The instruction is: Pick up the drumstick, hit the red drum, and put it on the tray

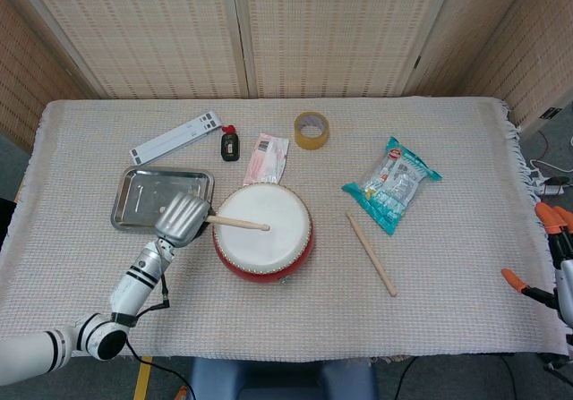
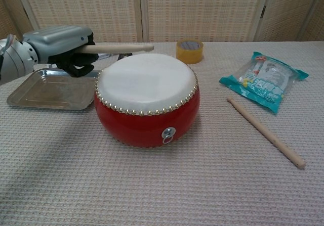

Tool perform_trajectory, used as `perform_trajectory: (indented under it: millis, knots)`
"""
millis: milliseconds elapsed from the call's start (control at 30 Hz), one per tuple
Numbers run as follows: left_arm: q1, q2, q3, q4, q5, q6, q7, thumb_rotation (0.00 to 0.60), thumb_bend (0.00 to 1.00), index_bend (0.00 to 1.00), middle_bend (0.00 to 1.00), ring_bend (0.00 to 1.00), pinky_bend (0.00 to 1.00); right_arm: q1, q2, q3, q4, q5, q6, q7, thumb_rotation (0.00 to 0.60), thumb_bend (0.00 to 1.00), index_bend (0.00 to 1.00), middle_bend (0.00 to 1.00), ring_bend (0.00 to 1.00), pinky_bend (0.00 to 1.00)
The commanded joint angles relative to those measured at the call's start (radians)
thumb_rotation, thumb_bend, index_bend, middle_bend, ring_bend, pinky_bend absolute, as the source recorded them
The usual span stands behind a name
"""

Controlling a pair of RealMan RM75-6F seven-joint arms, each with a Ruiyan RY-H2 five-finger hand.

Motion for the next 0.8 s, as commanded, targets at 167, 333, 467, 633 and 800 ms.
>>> perform_trajectory:
  millis: [167,333,467,633,800]
  knots:
    - [-0.017,-0.045,0.062,0.100,-0.007,-0.010,0.269,0.600,0.81,1.00,1.00,1.00,1.00,-0.001,0.002,0.000,0.001,0.007,-0.004,0.003,0.600,0.05,0.03,0.09,0.00,0.15]
    - [0.004,-0.024,0.013,0.016,-0.062,0.010,0.194,0.600,0.81,1.00,1.00,1.00,1.00,0.003,0.000,0.000,0.004,0.005,-0.008,0.006,0.600,0.05,0.03,0.09,0.00,0.15]
    - [0.029,0.011,-0.048,-0.047,-0.057,0.037,0.001,0.600,0.81,1.00,1.00,1.00,1.00,0.003,-0.001,0.001,0.006,0.006,-0.008,0.008,0.600,0.05,0.03,0.09,0.00,0.15]
    - [0.016,0.030,-0.032,-0.020,-0.052,-0.005,-0.002,0.600,0.81,1.00,1.00,1.00,1.00,0.002,-0.002,0.000,0.007,0.008,-0.008,0.009,0.600,0.05,0.03,0.09,0.00,0.15]
    - [-0.013,-0.015,0.038,0.073,-0.038,-0.051,0.138,0.600,0.81,1.00,1.00,1.00,1.00,0.002,-0.003,0.000,0.011,0.013,-0.013,0.012,0.600,0.05,0.03,0.09,0.00,0.15]
